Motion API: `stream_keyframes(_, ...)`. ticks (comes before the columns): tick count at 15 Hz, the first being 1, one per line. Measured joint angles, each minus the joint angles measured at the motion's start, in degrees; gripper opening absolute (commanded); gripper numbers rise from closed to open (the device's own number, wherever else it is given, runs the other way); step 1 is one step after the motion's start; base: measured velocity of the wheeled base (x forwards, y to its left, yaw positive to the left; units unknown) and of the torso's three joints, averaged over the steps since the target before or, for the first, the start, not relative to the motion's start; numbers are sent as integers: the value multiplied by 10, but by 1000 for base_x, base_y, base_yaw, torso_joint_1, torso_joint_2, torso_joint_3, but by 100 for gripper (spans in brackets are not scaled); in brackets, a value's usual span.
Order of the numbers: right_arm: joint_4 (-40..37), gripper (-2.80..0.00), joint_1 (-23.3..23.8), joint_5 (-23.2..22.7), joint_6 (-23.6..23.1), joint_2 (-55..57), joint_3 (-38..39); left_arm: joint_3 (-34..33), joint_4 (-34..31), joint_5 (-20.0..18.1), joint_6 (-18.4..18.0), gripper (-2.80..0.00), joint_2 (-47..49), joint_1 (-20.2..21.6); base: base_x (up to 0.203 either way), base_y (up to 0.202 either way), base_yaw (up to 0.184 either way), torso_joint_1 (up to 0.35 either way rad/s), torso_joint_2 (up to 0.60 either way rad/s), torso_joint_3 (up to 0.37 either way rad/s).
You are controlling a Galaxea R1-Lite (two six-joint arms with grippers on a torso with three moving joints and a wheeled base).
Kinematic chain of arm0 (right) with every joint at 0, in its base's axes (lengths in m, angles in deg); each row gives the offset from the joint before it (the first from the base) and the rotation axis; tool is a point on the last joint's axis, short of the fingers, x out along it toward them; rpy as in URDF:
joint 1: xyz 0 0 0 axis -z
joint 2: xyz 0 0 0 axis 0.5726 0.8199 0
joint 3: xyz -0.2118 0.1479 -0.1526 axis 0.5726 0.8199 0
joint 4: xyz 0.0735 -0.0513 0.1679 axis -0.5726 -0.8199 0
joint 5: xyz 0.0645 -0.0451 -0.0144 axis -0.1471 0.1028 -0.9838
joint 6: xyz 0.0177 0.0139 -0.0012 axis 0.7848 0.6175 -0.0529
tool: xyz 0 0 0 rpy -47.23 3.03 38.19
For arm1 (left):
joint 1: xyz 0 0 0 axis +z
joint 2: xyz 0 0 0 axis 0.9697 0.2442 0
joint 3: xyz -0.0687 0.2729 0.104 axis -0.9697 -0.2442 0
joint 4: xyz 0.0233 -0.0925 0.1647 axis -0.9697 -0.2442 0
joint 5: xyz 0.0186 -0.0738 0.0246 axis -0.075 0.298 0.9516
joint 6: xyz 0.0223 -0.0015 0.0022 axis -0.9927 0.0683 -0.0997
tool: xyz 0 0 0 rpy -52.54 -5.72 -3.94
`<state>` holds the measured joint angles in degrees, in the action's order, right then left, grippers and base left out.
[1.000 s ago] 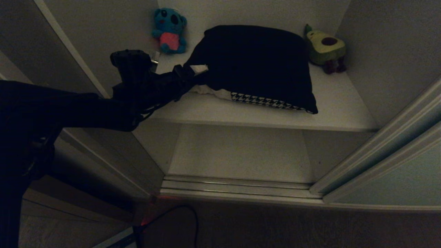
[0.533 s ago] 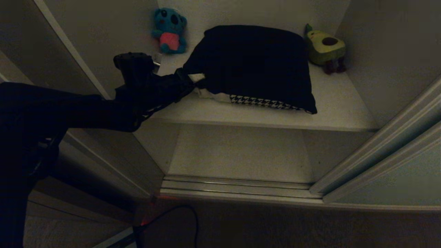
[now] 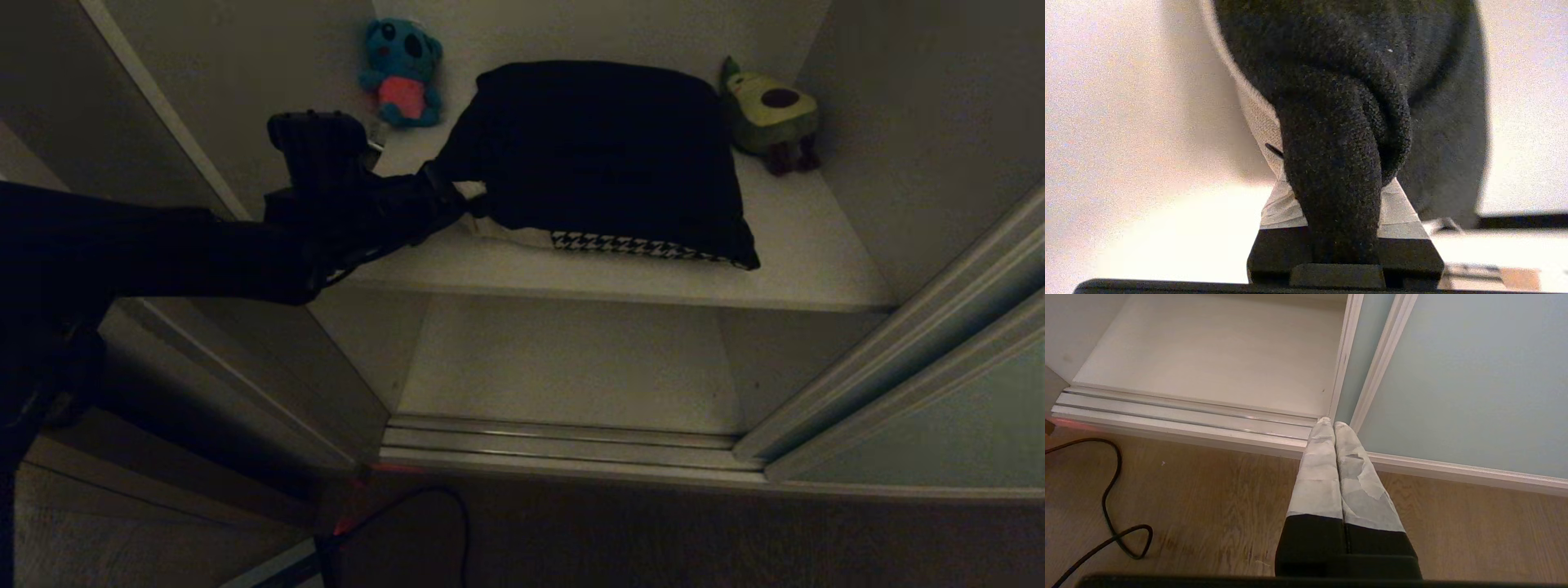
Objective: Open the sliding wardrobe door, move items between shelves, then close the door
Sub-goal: Place the pillow on the lower shelf
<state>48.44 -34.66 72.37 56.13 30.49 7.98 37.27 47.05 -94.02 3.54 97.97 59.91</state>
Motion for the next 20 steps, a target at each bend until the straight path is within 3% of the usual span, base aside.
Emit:
stream_keyframes(2, 0, -280, 0, 0, 0, 0, 0, -6, -48, 0, -13, -280, -38, -19, 0, 0, 0, 0, 0, 0)
stream_keyframes(5, 0, -280, 0, 0, 0, 0, 0, -28, -93, 16, -78, -280, -97, -50, 0, 0, 0, 0, 0, 0)
stream_keyframes(7, 0, -280, 0, 0, 0, 0, 0, -45, -132, 60, -112, -280, -140, -73, 0, 0, 0, 0, 0, 0)
stream_keyframes(11, 0, -280, 0, 0, 0, 0, 0, -118, -156, 142, -217, -280, -235, -108, 0, 0, 0, 0, 0, 0)
stream_keyframes(13, 0, -280, 0, 0, 0, 0, 0, -140, -189, 152, -239, -280, -288, -117, 0, 0, 0, 0, 0, 0)
stream_keyframes(17, 0, -280, 0, 0, 0, 0, 0, -141, -260, 186, -249, -280, -373, -123, 0, 0, 0, 0, 0, 0)
stream_keyframes(20, 0, -280, 0, 0, 0, 0, 0, -132, -310, 192, -289, -280, -423, -129, 0, 0, 0, 0, 0, 0)
